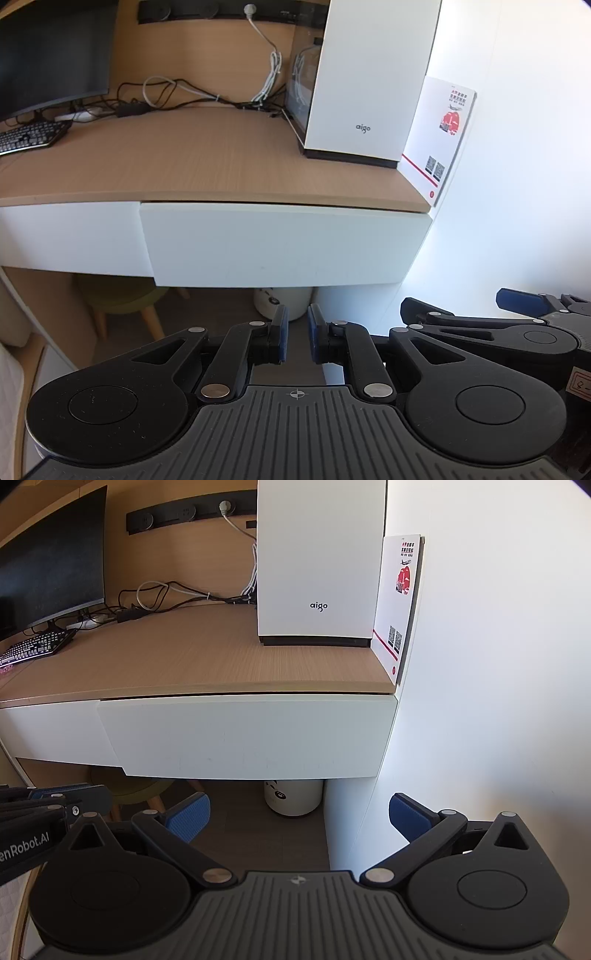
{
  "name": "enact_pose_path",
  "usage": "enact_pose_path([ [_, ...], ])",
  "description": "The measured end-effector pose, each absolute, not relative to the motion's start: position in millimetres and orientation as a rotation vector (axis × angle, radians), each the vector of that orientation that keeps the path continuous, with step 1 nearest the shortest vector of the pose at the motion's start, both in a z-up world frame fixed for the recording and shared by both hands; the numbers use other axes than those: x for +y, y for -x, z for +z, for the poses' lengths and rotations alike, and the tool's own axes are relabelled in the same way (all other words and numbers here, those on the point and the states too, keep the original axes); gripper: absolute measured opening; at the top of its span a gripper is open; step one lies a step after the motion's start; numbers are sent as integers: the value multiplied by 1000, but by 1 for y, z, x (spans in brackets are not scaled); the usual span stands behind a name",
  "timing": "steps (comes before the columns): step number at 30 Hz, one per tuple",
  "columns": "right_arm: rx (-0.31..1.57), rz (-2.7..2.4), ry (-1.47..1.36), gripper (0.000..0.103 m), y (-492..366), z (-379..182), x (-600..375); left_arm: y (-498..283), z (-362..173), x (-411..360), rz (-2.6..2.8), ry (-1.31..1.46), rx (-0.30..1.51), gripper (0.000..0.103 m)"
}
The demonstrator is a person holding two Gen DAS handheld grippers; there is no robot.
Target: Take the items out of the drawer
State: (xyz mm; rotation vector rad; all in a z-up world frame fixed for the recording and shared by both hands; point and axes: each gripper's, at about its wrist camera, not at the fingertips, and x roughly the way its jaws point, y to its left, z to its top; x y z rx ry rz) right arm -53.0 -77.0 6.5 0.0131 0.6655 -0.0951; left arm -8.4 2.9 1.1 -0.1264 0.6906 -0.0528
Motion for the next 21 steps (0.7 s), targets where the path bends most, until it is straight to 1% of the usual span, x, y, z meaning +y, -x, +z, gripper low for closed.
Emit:
enact_pose_path([
  [21,679,-103,-18,103,50,2,-79,6,-3,1,-56,132,701,13],
])
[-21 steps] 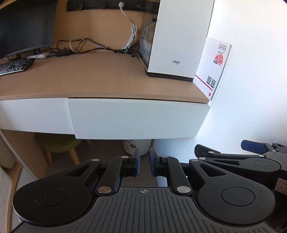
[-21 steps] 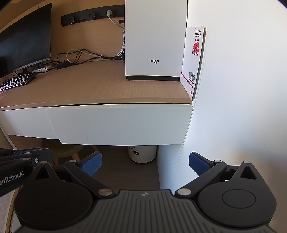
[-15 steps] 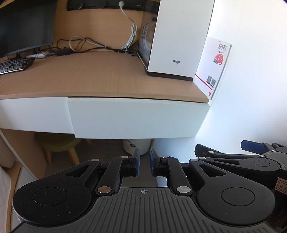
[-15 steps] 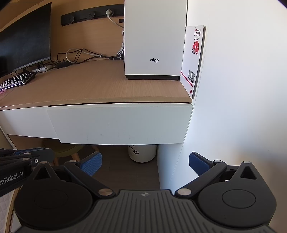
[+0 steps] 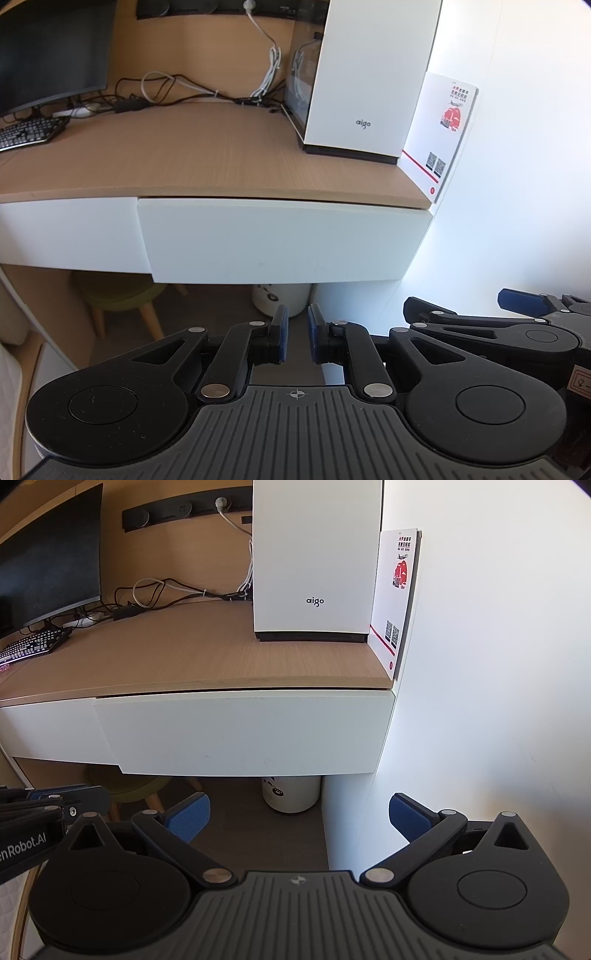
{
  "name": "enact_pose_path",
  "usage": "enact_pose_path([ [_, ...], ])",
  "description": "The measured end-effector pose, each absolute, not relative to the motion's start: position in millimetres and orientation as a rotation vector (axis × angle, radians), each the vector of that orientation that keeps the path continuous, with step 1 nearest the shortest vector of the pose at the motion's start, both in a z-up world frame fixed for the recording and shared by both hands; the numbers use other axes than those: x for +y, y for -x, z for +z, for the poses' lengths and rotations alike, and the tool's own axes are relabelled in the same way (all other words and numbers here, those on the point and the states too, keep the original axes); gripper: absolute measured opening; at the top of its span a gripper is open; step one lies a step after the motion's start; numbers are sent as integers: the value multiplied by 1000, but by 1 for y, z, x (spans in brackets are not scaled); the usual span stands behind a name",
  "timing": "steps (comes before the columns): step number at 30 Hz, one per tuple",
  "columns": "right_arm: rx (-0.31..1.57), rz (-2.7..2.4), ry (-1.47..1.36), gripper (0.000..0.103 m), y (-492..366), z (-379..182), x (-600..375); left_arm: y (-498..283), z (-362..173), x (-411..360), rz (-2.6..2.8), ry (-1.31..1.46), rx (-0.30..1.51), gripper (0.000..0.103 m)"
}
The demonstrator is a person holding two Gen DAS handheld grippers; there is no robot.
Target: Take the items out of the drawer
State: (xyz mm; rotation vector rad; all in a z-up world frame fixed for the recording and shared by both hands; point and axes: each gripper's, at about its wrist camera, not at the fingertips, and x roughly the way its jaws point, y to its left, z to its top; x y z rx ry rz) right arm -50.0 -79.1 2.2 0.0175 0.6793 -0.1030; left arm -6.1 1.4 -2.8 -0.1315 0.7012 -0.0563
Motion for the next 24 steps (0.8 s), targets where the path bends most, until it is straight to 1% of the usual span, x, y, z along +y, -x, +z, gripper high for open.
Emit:
enact_pose_path([
  [16,697,-126,-24,103,44,-2,-76,-6,-10,9,-78,139,730,13],
  [24,707,-137,-26,103,34,-5,-70,-20,-15,25,-99,172,748,13],
])
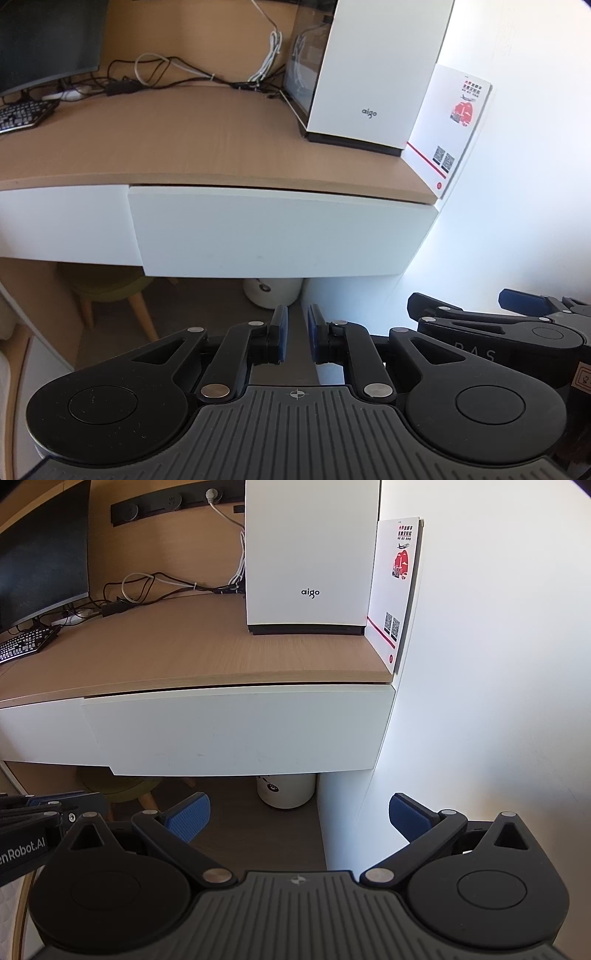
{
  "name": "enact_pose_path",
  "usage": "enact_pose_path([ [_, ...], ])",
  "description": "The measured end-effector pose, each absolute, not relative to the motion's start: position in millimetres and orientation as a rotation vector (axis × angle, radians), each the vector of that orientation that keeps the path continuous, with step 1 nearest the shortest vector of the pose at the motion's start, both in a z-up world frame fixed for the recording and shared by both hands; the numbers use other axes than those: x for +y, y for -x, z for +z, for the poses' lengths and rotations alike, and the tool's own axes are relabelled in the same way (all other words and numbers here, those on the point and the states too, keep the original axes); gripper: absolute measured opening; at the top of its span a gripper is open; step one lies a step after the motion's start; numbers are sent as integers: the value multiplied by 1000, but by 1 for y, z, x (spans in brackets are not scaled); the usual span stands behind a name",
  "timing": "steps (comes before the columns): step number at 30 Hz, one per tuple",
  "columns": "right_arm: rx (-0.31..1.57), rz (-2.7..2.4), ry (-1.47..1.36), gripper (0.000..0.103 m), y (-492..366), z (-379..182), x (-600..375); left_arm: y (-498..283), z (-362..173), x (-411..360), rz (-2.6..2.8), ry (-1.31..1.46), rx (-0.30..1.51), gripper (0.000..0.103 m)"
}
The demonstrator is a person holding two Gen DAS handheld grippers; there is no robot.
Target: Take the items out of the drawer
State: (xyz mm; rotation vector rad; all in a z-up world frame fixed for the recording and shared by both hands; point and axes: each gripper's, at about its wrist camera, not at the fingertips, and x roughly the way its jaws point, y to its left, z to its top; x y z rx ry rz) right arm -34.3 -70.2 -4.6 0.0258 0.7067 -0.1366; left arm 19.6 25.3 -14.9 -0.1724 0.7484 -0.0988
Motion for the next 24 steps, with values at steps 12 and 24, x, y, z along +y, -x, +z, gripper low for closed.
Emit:
enact_pose_path([
  [12,694,-164,-78,103,15,-7,-56,-46,-20,88,-161,356,690,13],
  [24,684,-206,-55,103,-2,0,-35,-95,-21,167,-50,424,685,13],
])
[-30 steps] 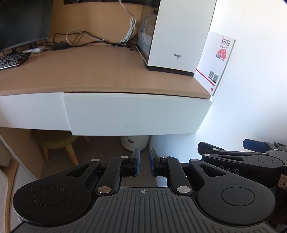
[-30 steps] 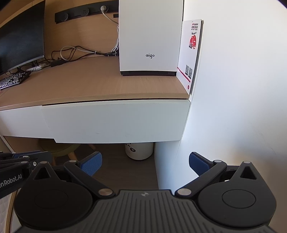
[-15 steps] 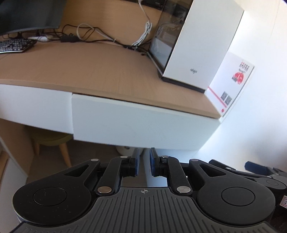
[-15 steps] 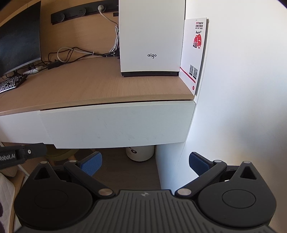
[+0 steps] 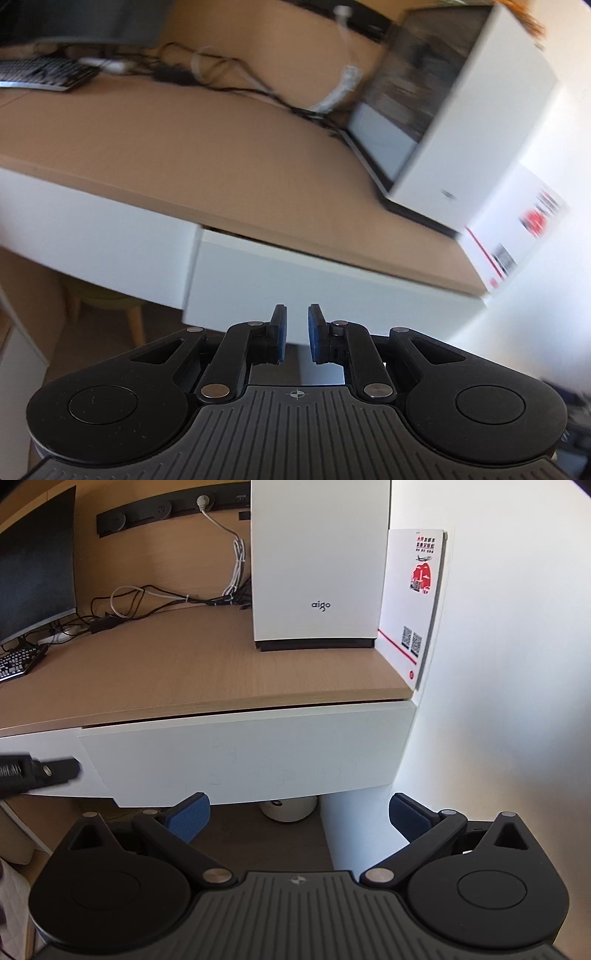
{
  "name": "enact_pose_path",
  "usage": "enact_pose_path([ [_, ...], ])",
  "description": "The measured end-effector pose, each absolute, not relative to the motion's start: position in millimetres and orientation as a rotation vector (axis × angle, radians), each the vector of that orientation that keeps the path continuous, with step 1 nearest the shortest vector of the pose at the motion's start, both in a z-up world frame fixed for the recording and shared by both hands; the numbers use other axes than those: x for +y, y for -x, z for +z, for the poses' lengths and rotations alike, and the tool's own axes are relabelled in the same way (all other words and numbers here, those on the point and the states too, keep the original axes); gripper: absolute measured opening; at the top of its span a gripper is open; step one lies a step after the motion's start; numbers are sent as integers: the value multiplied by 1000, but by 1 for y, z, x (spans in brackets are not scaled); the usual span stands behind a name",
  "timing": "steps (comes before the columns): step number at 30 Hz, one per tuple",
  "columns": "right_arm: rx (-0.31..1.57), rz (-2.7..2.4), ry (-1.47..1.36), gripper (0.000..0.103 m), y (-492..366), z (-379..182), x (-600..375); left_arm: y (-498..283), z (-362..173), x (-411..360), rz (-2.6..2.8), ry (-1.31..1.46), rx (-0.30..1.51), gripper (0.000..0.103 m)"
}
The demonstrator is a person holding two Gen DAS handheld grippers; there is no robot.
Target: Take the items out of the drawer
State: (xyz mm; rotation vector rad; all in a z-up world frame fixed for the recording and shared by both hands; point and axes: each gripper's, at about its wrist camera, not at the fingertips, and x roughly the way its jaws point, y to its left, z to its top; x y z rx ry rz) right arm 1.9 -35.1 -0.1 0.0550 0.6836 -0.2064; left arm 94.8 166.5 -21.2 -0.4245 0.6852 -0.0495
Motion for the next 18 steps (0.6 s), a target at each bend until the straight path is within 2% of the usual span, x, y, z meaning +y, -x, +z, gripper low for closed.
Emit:
enact_pose_path([
  [7,665,-256,-53,103,-26,3,-59,-148,-27,208,21,369,701,13],
  [18,726,-137,-29,103,-113,-29,-65,-194,-50,213,119,368,745,14],
])
